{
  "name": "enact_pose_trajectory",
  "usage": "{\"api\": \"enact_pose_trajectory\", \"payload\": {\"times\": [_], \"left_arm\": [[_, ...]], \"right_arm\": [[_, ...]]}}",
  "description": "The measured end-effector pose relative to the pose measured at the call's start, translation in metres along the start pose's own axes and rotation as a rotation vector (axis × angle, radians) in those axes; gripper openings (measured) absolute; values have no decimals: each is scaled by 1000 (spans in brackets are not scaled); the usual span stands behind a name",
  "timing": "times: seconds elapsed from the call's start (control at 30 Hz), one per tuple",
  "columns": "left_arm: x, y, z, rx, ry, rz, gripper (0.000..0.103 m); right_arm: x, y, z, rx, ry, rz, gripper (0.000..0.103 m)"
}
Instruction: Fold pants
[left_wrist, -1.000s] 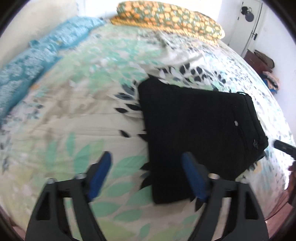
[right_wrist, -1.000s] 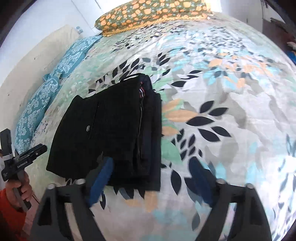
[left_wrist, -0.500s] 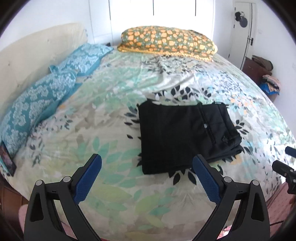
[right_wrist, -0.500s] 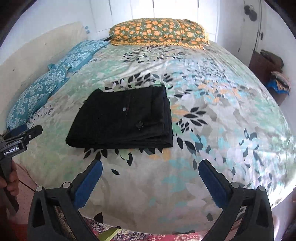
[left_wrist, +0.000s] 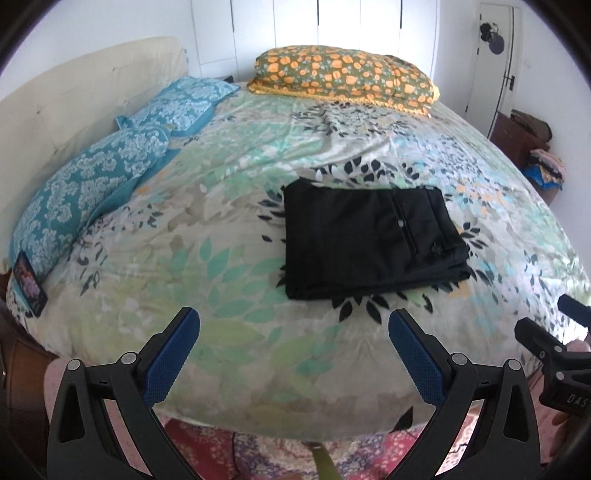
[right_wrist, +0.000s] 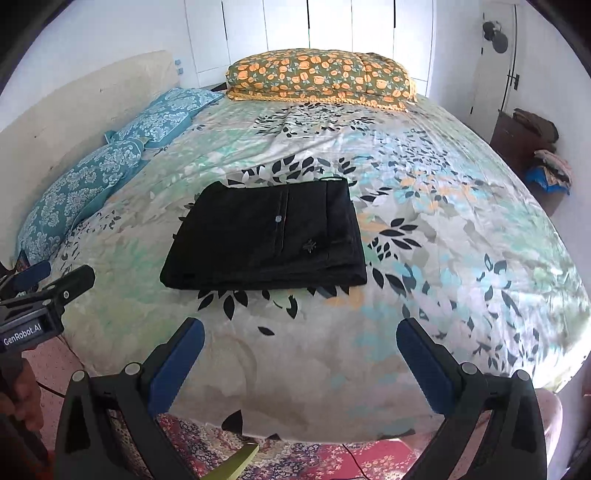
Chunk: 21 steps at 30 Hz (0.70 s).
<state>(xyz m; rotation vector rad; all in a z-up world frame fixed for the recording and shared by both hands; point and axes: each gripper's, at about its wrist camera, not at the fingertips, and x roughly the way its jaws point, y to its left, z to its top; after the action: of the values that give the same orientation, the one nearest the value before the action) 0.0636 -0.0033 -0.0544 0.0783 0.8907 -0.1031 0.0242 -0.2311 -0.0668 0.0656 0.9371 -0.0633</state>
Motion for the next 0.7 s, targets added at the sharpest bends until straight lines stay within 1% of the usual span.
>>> {"api": "enact_pose_trajectory", "payload": {"times": [0.1, 0.2, 0.37, 0.43, 0.7], "left_arm": [[0, 0, -24, 18, 49, 2, 102], [1, -2, -29, 22, 72, -13, 102], [-10, -9, -14, 60, 6, -2, 102], [-12, -10, -13, 70, -9, -3, 102], [-4, -5, -17, 38, 4, -14, 102]], "right_arm": [[-11, 2, -15, -27, -2, -41, 103], [-16, 2, -16, -31, -13, -66, 103], [-14, 9, -10, -52, -33, -84, 103], [-13, 12, -10, -60, -35, -85, 103], [-5, 9, -12, -55, -14, -93, 103]]}}
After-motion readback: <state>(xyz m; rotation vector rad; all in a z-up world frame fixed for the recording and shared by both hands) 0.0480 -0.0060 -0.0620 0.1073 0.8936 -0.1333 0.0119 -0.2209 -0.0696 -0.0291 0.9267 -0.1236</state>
